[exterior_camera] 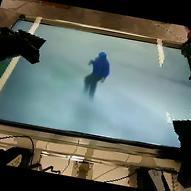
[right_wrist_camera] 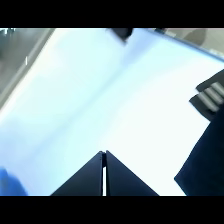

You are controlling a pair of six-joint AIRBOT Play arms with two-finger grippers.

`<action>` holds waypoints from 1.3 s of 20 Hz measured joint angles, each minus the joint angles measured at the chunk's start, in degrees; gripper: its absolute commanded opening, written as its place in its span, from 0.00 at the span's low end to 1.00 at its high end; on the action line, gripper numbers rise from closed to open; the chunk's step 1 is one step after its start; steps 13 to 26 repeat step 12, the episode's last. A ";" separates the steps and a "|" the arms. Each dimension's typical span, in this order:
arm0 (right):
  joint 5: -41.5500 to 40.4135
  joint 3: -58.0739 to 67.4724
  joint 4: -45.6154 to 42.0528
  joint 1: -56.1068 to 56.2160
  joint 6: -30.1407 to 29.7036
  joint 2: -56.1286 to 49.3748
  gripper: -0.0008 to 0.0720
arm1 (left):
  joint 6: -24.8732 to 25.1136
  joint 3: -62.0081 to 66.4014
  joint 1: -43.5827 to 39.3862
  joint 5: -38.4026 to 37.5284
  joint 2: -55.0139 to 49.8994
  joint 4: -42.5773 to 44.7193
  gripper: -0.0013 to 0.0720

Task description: Fold the clothes and pants, and hang the long-sleeved shirts on hangers.

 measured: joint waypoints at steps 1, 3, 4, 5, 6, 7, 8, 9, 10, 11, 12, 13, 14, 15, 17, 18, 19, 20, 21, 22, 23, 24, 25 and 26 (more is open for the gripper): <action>0.35 0.09 -2.40 5.99 -0.28 0.13 0.06 | 0.00 0.00 0.00 -0.02 0.00 0.00 0.05; 0.44 0.24 -7.98 19.30 -0.68 0.33 0.06 | -0.02 0.00 0.02 0.00 0.00 0.00 0.06; 0.22 0.24 -10.82 25.55 -0.79 0.35 0.06 | 0.00 0.00 0.00 -0.02 -0.02 0.02 0.06; 0.09 0.31 -13.94 32.30 -0.90 0.42 0.06 | -0.02 0.00 0.00 -0.02 0.00 0.00 0.06; 0.11 0.31 -17.38 38.29 -0.90 0.46 0.06 | -0.02 0.00 0.00 -0.02 0.00 0.02 0.05; 0.22 0.31 -21.66 44.50 -0.90 0.46 0.06 | -0.02 0.00 0.02 0.00 0.00 0.02 0.06; 0.63 0.31 -25.90 49.81 -0.50 0.46 0.06 | -0.02 0.00 0.00 -0.02 0.00 0.02 0.05; 1.03 0.33 -31.21 55.04 1.05 0.46 0.06 | 0.00 0.00 0.02 -0.02 0.00 0.02 0.06; 1.62 0.33 -36.68 59.32 3.19 0.46 0.06 | -0.02 0.00 0.00 -0.02 -0.02 0.00 0.05; 2.23 0.33 -41.27 62.49 5.44 0.46 0.06 | -0.02 0.00 0.00 -0.02 0.00 0.02 0.06; 2.64 0.33 -45.09 64.76 7.39 0.46 0.06 | 0.00 0.00 0.00 -0.02 0.00 0.00 0.05; 2.64 0.33 -45.09 64.76 7.39 0.46 0.06 | 0.00 0.00 0.00 -0.02 0.00 0.00 0.05; 2.64 0.33 -45.09 64.76 7.39 0.46 0.06 | 0.00 0.00 0.00 -0.02 0.00 0.00 0.05; 2.64 0.33 -45.09 64.76 7.39 0.46 0.06 | 0.00 0.00 0.00 -0.02 0.00 0.00 0.05; 2.64 0.33 -45.09 64.76 7.39 0.46 0.06 | 0.00 0.00 0.00 -0.02 0.00 0.00 0.05; 2.64 0.33 -45.09 64.76 7.39 0.46 0.06 | 0.00 0.00 0.00 -0.02 0.00 0.00 0.05; 2.64 0.33 -45.09 64.76 7.39 0.46 0.06 | 0.00 0.00 0.00 -0.02 0.00 0.00 0.05; 2.64 0.33 -45.09 64.76 7.39 0.46 0.06 | 0.00 0.00 0.00 -0.02 0.00 0.00 0.05; 2.64 0.33 -45.09 64.76 7.39 0.46 0.06 | 0.00 0.00 0.00 -0.02 0.00 0.00 0.05; 2.64 0.33 -45.09 64.76 7.39 0.46 0.06 | 0.00 0.00 0.00 -0.02 0.00 0.00 0.05; 2.64 0.33 -45.09 64.76 7.39 0.46 0.06 | 0.00 0.00 0.00 -0.02 0.00 0.00 0.05; 2.64 0.33 -45.09 64.76 7.39 0.46 0.06 | 0.00 0.00 0.00 -0.02 0.00 0.00 0.05; 2.64 0.33 -45.09 64.76 7.39 0.46 0.06 | 0.00 0.00 0.00 -0.02 0.00 0.00 0.05; 2.64 0.33 -45.09 64.76 7.39 0.46 0.06 | 0.00 0.00 0.00 -0.02 0.00 0.00 0.05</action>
